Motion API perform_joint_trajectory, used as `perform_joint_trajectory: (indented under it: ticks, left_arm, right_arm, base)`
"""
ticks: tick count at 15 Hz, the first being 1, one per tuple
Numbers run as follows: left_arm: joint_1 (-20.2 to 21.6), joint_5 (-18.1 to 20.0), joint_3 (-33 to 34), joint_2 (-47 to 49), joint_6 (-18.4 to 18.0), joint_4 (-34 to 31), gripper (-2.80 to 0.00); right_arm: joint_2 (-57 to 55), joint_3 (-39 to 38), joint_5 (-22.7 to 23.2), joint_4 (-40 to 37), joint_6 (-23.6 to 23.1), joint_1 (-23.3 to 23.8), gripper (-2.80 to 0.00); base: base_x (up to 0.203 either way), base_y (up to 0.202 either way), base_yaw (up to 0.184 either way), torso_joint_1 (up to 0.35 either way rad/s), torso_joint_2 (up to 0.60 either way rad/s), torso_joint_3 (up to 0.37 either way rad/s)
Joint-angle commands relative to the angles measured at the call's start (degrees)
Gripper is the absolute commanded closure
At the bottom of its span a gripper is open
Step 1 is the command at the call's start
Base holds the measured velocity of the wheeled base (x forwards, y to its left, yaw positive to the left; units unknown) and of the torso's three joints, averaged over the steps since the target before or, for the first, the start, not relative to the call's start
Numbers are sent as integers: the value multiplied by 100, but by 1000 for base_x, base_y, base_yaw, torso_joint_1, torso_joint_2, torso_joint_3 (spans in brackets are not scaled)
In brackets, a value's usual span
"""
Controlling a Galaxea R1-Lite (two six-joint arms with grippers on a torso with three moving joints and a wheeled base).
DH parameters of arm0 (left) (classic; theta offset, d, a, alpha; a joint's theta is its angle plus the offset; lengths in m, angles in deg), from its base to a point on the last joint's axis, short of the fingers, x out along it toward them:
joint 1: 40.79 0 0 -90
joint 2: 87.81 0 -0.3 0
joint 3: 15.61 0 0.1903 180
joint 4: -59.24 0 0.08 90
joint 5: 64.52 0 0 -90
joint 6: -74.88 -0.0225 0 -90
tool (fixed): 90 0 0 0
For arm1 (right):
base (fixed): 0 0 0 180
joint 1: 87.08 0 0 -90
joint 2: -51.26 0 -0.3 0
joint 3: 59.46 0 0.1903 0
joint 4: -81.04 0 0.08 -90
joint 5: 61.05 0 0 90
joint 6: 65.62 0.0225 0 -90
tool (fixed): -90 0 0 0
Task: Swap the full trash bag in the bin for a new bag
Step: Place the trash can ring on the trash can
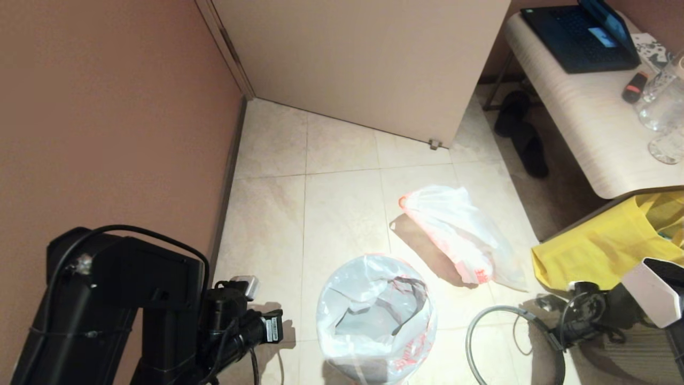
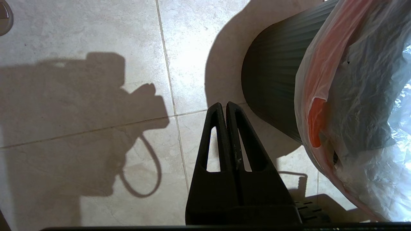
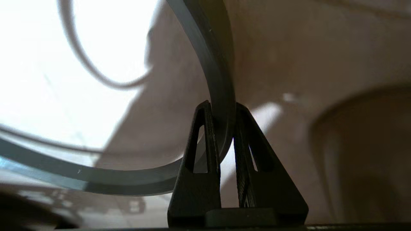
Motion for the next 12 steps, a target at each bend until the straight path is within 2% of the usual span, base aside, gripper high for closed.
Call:
perform_joint_trajectory:
  ticks: [1, 4, 7, 9, 10, 12]
  left_arm:
    - [-3, 1, -2, -26, 19, 268, 0]
    - [-3, 10, 24, -63, 19, 261, 0]
    - [-3, 10, 33, -79, 19, 268, 0]
    - [-9, 10, 50, -97, 10, 264, 0]
    - [-12, 10, 50, -96, 10, 260, 0]
    - [-9, 10, 50, -114, 10, 267, 0]
  right_arm:
    - [1130, -860, -8, 16, 34, -54, 0]
    - [2430, -1847, -13, 19, 304, -228, 0]
    - [3923, -2662, -100, -22, 1149, -867, 0]
    - [4709, -2978, -532, -147, 1931, -1706, 0]
    - [5081, -3041, -808, -344, 2177, -2045, 0]
    - [5787, -3071, -1342, -832, 2385, -2553, 0]
  base:
    - [0, 0, 0, 0, 0, 0]
    - [0, 0, 0, 0, 0, 0]
    - [0, 0, 0, 0, 0, 0]
    - [0, 0, 0, 0, 0, 0]
    - [0, 0, 0, 0, 0, 0]
    - [0, 0, 0, 0, 0, 0]
